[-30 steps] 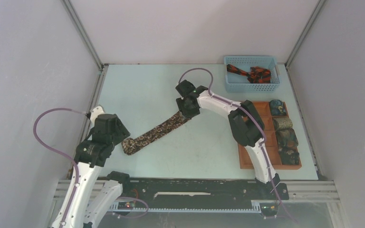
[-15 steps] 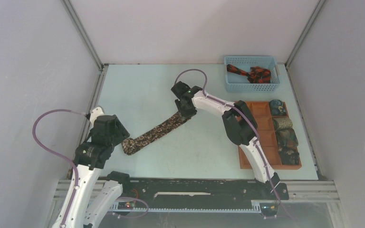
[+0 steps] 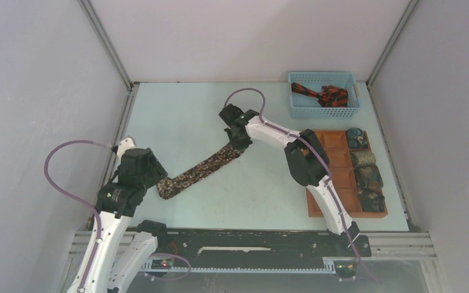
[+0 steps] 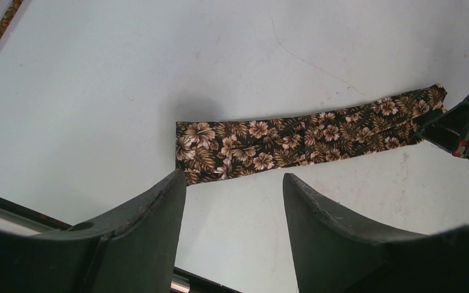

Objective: Roll the ties
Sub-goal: Roll the tie at the center of the board.

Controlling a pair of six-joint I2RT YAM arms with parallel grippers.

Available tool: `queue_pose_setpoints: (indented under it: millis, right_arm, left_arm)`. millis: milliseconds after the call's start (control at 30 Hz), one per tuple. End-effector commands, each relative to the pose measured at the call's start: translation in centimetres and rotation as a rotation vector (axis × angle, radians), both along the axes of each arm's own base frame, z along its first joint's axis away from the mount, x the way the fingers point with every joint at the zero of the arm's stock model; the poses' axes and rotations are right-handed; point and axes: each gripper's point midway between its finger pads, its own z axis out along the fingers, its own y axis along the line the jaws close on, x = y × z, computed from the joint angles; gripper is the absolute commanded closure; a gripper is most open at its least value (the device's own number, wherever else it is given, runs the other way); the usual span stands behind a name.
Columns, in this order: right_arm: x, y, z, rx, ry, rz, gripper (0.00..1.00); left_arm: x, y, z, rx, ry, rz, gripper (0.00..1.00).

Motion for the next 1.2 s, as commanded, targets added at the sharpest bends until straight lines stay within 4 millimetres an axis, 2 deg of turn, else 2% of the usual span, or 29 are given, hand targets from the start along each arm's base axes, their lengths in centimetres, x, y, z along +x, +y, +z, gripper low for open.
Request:
queue_pose_setpoints:
  millis: [0, 267, 300, 333, 533, 633, 700, 767, 867, 933, 1033, 1167]
  right_arm:
    - [-0.5, -2.6, -0.6, -0.022, 0.036, -0.035, 1.0]
    - [1.2, -7.4, 0.1, -0.007, 0.048, -0.107, 1.0]
    - [2.0, -7.6, 0.3, 0.012, 0.03, -0.116, 1.0]
    - [1.7, -8.5, 0.4, -0.002, 0.051, -0.125, 1.0]
    - [2.3, -11.7, 0.9, -0.038, 0.05, -0.159, 1.0]
    - [2.2, -12.1, 1.5, -0.046, 0.047, -0.158, 0.86]
    - [2.2, -12.0, 2.5, -0.045, 0.029, -0.156, 0.75]
    - [2.3, -12.0, 4.2, -0.042, 0.0, -0.164, 0.69]
    - [2.1, -11.1, 7.0, -0.02, -0.037, -0.162, 0.67]
    - [1.6, -9.4, 8.6, 0.028, -0.056, -0.136, 0.67]
    - [-0.3, -4.5, 10.6, 0.202, -0.024, -0.039, 0.67]
    - [-3.9, 2.0, 11.8, 0.414, 0.019, 0.097, 0.7]
  left_arm:
    - [0.5, -0.5, 0.3, -0.005, -0.02, -0.041, 0.35]
    - [0.9, -1.5, -0.1, -0.027, 0.004, -0.095, 0.37]
    - [1.0, -1.6, -0.3, -0.03, 0.01, -0.1, 0.37]
    - [1.0, -1.7, -0.4, -0.033, 0.017, -0.104, 0.37]
    - [1.6, -3.3, -2.4, -0.105, 0.073, -0.126, 0.38]
    - [1.8, -3.6, -3.7, -0.142, 0.099, -0.095, 0.39]
    - [2.1, -4.0, -4.6, -0.172, 0.097, -0.076, 0.4]
    - [2.4, -4.0, -5.4, -0.187, 0.096, -0.056, 0.4]
    - [2.7, -3.8, -6.7, -0.184, 0.102, -0.027, 0.43]
    - [2.8, -3.6, -7.2, -0.176, 0.109, -0.014, 0.45]
    - [2.9, -3.1, -7.2, -0.167, 0.1, 0.02, 0.47]
    - [4.7, -1.7, -5.1, -0.083, 0.065, 0.045, 0.45]
